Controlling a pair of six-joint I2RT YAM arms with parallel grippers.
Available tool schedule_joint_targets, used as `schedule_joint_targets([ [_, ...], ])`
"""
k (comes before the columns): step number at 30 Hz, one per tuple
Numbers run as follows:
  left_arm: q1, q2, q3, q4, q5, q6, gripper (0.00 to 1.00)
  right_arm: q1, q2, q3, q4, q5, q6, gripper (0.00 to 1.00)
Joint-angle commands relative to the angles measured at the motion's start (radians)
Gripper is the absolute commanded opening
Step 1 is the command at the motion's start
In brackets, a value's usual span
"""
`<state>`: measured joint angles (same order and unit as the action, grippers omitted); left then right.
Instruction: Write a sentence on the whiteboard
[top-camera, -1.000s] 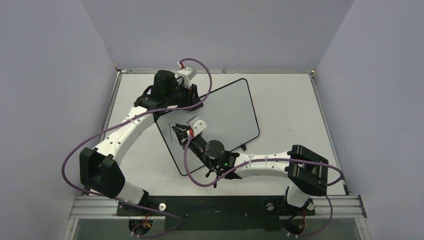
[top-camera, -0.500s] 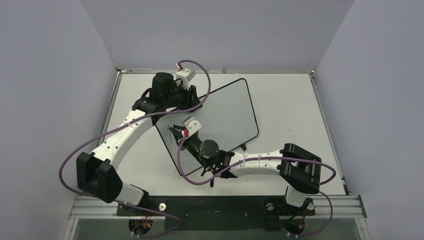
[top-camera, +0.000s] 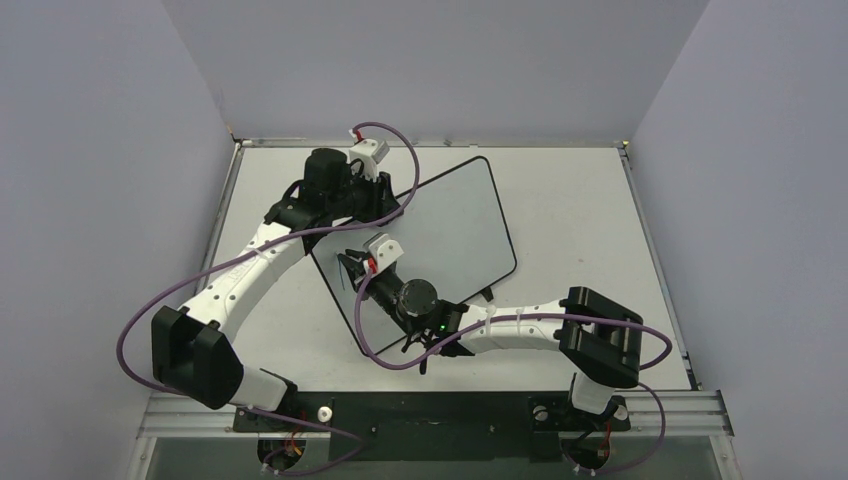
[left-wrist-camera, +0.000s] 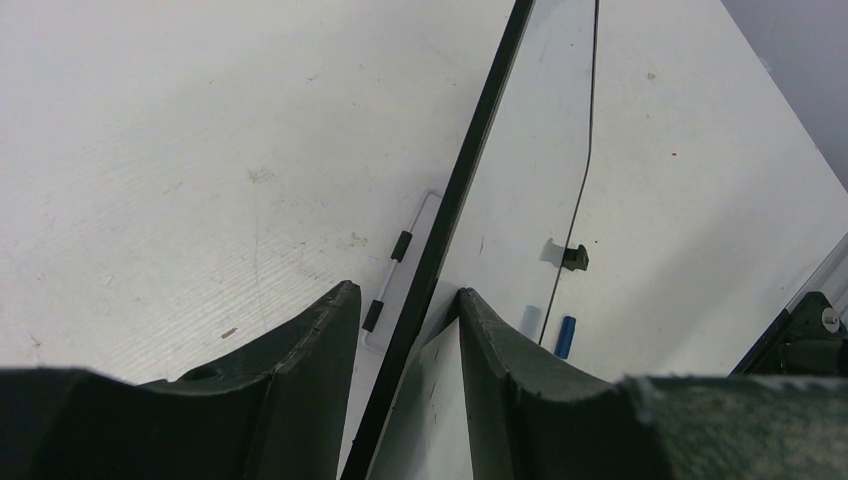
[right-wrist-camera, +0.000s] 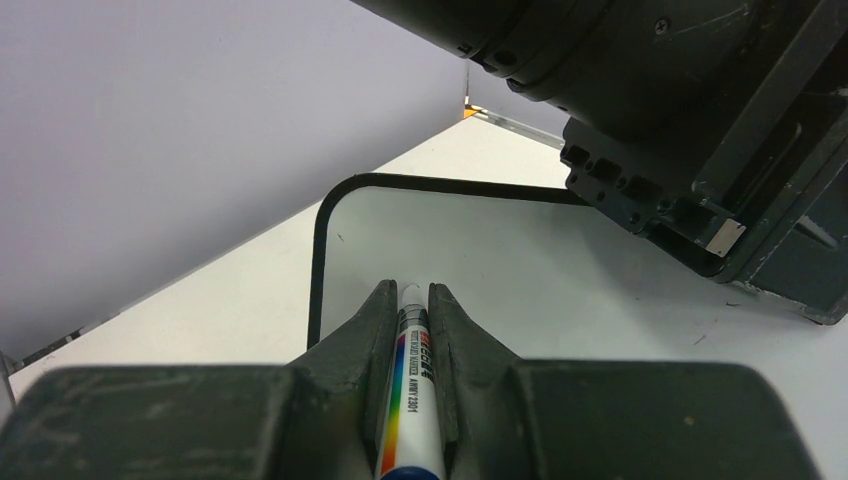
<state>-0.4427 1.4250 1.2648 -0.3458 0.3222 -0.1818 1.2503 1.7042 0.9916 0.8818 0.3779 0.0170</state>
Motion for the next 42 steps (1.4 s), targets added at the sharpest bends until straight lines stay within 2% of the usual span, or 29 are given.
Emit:
schedule_joint_targets([
  [1, -0.005, -0.049, 0.02, 0.102, -0.05, -0.017, 0.0, -0.013, 0.013, 0.024, 0.027, 0.03, 0.016, 0.0],
  [23, -0.005, -0.049, 0.016, 0.102, -0.077, -0.019, 0.0, -0.016, -0.037, -0.076, -0.033, 0.12, 0.057, 0.0],
  [42, -0.005, -0.047, 0.014, 0.107, -0.087, -0.024, 0.0, 0.048, -0.041, -0.091, -0.044, 0.097, 0.081, 0.0],
])
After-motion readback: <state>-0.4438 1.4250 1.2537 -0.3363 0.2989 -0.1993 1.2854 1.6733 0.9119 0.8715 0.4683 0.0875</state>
